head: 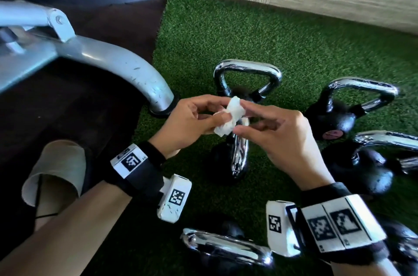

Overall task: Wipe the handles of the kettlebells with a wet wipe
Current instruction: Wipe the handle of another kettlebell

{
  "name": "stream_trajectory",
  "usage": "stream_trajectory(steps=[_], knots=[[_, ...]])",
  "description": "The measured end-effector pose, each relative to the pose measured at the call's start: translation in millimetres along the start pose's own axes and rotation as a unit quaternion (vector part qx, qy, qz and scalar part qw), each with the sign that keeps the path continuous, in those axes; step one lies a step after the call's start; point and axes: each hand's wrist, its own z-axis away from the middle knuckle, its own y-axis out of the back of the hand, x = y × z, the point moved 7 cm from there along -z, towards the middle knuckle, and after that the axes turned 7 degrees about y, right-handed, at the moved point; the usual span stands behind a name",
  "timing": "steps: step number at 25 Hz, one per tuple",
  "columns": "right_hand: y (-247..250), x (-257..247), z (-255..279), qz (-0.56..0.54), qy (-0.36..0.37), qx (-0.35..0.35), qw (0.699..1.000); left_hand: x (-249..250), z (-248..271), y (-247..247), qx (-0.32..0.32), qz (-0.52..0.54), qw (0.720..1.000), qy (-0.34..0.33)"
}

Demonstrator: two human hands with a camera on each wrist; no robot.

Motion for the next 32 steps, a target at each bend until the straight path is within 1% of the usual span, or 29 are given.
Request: stream_trajectory(steps=[2,4,5,7,8,9,10,11,12,13,14,15,16,18,19,20,21,22,23,24,26,28,29,31,32], knots=[[-1.8,-7.2,-4.5,-0.017,0.033,0.023,0.999,0.2,-1.1,-8.7,-0.010,0.027,0.999,0.026],[-0.4,-2.6,-6.9,-0.007,0.037,0.034,0.999,-1.0,-1.8,-10.4,0.002,0.060,0.997,0.053],[-0.1,1.8,-7.0,0.008,0.038,0.037,0.999,-2.4,-1.8,-10.7,-0.008,0.072,0.995,0.066],[2.4,15.5,-7.1,0.016,0.017,0.041,0.999,-4.3,-0.6,-13.1,-0.068,0.091,0.990,0.080],[5.0,25.8,-6.0,-0.004,-0.006,0.045,0.999,-7.9,0.9,-12.5,-0.107,0.078,0.988,0.081],[9.6,37.8,-4.5,-0.034,-0.034,0.059,0.997,-15.4,0.2,-9.2,-0.135,0.037,0.987,0.079],[15.8,50.1,-1.7,-0.068,-0.065,0.085,0.992,-26.5,-1.5,-5.1,-0.156,-0.035,0.984,0.075],[22.5,62.8,2.0,-0.099,-0.096,0.115,0.984,-43.3,-2.5,-2.6,-0.177,-0.139,0.971,0.078],[27.2,75.8,5.6,-0.122,-0.124,0.142,0.974,-62.8,-1.6,-3.0,-0.203,-0.256,0.941,0.085],[29.2,88.0,9.7,-0.133,-0.151,0.160,0.966,-84.4,1.4,-6.7,-0.226,-0.355,0.903,0.092],[28.2,98.9,12.5,-0.140,-0.177,0.168,0.960,-104.9,3.7,-12.8,-0.244,-0.417,0.871,0.090],[23.0,107.8,15.0,-0.153,-0.201,0.170,0.953,-119.7,6.9,-21.5,-0.251,-0.439,0.859,0.082],[15.5,116.7,17.0,-0.170,-0.225,0.171,0.944,-130.2,8.5,-30.5,-0.236,-0.435,0.866,0.071],[-2.9,130.6,19.5,-0.211,-0.268,0.166,0.925,-139.2,5.7,-41.6,-0.147,-0.401,0.903,0.041],[-11.7,134.7,19.2,-0.220,-0.278,0.157,0.922,-138.9,3.2,-42.3,-0.100,-0.385,0.917,0.025],[-17.8,137.3,19.0,-0.214,-0.276,0.145,0.926,-136.8,1.1,-41.8,-0.068,-0.373,0.925,0.008],[-22.1,140.4,17.9,-0.191,-0.268,0.133,0.935,-136.2,-1.1,-39.0,-0.053,-0.368,0.928,-0.007],[-23.1,142.3,16.5,-0.135,-0.255,0.121,0.950,-134.0,-2.2,-36.4,-0.050,-0.364,0.930,-0.019],[-20.9,142.5,15.4,-0.053,-0.237,0.106,0.964,-134.0,-2.4,-33.3,-0.053,-0.359,0.931,-0.029],[-18.7,139.4,13.7,0.027,-0.215,0.087,0.972,-132.4,-2.8,-30.3,-0.060,-0.349,0.934,-0.040],[-19.9,131.7,10.4,0.145,-0.168,0.042,0.974,-127.3,-2.5,-25.9,-0.071,-0.309,0.947,-0.060],[-23.9,123.2,2.4,0.185,-0.133,0.027,0.973,-123.1,-2.7,-24.2,-0.077,-0.272,0.957,-0.067],[-24.4,119.4,-2.6,0.178,-0.133,0.036,0.974,-123.4,-4.3,-23.0,-0.078,-0.262,0.960,-0.065],[-23.6,114.9,-10.4,0.140,-0.156,0.073,0.975,-127.2,-5.7,-20.4,-0.073,-0.255,0.962,-0.057],[-22.5,111.5,-13.9,0.127,-0.156,0.096,0.975,-128.1,-5.1,-19.0,-0.070,-0.247,0.965,-0.055]])
